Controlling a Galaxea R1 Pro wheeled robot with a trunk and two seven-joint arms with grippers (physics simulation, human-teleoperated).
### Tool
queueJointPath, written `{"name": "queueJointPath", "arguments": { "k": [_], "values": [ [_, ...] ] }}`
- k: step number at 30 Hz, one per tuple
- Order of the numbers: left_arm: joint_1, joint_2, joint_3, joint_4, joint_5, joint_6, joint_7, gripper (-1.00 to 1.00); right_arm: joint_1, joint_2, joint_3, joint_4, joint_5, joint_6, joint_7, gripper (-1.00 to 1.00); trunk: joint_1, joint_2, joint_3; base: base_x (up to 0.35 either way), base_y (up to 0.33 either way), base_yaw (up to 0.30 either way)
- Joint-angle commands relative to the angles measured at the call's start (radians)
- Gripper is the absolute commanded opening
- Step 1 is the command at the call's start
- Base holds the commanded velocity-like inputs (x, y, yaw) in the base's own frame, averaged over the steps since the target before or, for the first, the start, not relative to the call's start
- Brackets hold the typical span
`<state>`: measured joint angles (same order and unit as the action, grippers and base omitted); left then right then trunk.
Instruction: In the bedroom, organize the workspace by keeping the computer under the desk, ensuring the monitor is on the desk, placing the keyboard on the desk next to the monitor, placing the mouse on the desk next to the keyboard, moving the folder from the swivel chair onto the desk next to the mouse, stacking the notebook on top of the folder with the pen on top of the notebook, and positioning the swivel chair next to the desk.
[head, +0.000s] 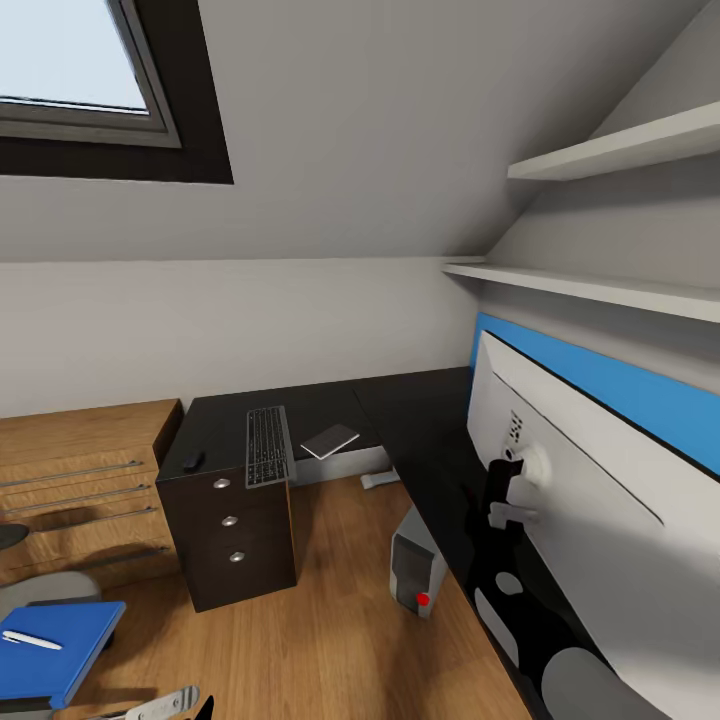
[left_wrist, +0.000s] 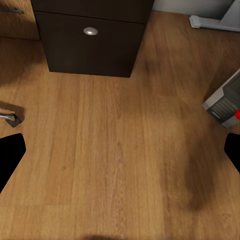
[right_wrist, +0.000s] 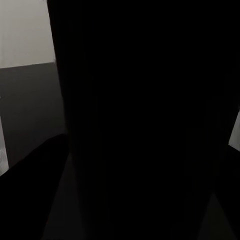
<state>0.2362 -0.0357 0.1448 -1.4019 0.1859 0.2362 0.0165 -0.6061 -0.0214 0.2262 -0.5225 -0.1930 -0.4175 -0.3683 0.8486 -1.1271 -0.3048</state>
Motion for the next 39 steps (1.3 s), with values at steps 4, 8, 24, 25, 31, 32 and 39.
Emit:
{"name": "queueJointPath", "arguments": {
  "k": [4, 8, 24, 25, 31, 32, 39],
  "values": [
    [0.0, 0.0, 0.001, -0.002, 0.01, 0.006, 0.002, 1.0, -0.001, -0.002, 0.014, 0.001, -0.002, -0.007, -0.006, -1.0, 0.0, -0.001, -0.001, 0.0, 0.0, 0.0],
    [0.0, 0.0, 0.001, -0.002, 0.01, 0.006, 0.002, 1.0, -0.001, -0.002, 0.014, 0.001, -0.002, -0.007, -0.006, -1.0, 0.0, -0.001, -0.001, -0.001, 0.0, 0.0],
    [0.0, -0.001, 0.001, -0.002, 0.01, 0.006, 0.002, 1.0, -0.001, -0.002, 0.015, 0.001, -0.002, -0.007, -0.006, -1.0, 0.0, -0.001, -0.001, -0.203, -0.052, 0.0],
    [0.0, -0.001, 0.001, -0.002, 0.01, 0.006, 0.002, 1.0, -0.001, -0.002, 0.015, 0.001, -0.002, -0.007, -0.006, -1.0, 0.0, -0.001, -0.001, -0.291, -0.166, 0.0],
    [0.0, 0.0, 0.001, -0.002, 0.01, 0.006, 0.002, 1.0, 0.0, -0.002, 0.014, 0.001, -0.002, -0.007, -0.006, -1.0, 0.0, -0.001, -0.001, -0.278, -0.205, 0.0],
    [0.0, 0.0, 0.001, -0.002, 0.01, 0.006, 0.002, 1.0, 0.0, -0.002, 0.014, 0.001, -0.002, -0.007, -0.006, -1.0, 0.0, -0.001, -0.001, -0.264, -0.234, 0.0],
    [0.0, 0.0, 0.001, -0.002, 0.012, 0.006, 0.002, 1.0, 0.0, -0.002, 0.015, 0.001, -0.002, -0.007, -0.006, -1.0, 0.0, -0.001, -0.001, -0.222, -0.2, 0.0]
  ]
}}
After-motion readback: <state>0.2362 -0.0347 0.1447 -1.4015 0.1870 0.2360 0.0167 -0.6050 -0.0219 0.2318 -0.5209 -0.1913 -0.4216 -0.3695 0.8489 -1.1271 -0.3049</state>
